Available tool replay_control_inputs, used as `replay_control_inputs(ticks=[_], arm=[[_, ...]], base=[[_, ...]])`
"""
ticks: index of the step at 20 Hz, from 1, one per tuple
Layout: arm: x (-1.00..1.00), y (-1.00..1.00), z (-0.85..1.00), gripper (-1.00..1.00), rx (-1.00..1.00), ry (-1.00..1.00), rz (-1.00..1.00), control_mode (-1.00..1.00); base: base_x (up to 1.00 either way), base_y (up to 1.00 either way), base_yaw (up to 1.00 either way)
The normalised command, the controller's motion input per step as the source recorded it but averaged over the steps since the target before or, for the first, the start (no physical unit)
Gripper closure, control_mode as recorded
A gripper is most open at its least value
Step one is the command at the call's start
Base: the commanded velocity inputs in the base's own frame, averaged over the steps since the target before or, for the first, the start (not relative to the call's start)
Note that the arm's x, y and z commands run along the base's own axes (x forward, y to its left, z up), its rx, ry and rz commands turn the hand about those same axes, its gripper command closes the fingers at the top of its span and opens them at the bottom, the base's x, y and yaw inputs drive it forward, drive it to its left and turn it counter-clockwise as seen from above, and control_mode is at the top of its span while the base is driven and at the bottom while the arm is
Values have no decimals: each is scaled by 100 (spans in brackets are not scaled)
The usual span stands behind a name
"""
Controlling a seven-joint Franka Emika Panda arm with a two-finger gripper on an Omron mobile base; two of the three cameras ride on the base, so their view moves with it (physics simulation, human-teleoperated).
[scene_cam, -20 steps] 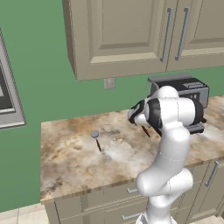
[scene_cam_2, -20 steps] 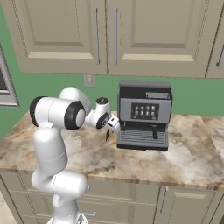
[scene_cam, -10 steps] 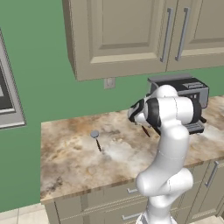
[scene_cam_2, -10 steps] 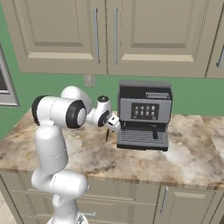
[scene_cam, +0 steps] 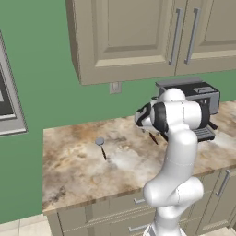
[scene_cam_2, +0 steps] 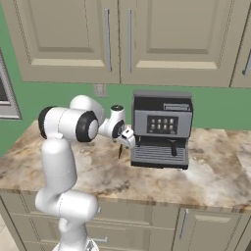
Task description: Organize the utensils by type. Pick up the wooden spoons from the counter and place them in the open cabinet. Then pick up the metallic utensils from the counter and place them in the open drawer.
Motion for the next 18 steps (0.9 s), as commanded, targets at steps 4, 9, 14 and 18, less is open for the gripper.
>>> replay_control_inputs(ticks=[4, 9, 14, 18], arm=[[-3, 0, -32, -100, 0, 1, 0, -100], [-11, 4, -20, -100, 0, 0, 0, -100], [-11, 12, -12, -100, 0, 0, 0, -100], [0, 8, -9, -100, 0, 0, -3, -100]], base=[[0, 0, 0], [0, 0, 0], [0, 0, 0], [0, 0, 0]])
